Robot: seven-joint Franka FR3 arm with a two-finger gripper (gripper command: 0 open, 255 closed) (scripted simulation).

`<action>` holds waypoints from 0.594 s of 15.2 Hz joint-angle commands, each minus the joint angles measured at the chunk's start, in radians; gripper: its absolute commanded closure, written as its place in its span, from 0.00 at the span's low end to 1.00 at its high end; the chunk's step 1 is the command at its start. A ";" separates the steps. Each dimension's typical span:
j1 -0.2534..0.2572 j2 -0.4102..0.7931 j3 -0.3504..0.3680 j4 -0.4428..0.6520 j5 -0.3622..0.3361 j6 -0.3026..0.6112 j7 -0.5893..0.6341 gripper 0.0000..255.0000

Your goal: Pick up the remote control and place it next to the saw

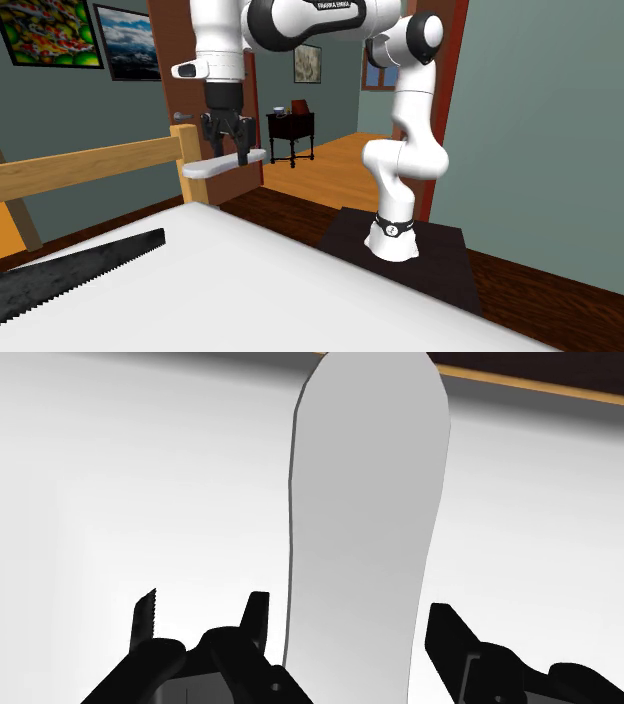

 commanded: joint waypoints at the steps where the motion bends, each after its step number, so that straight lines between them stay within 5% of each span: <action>1: -0.008 0.070 -0.040 0.069 0.031 -0.003 -0.062 1.00; 9: -0.120 0.423 -0.146 0.422 0.246 -0.070 -0.311 1.00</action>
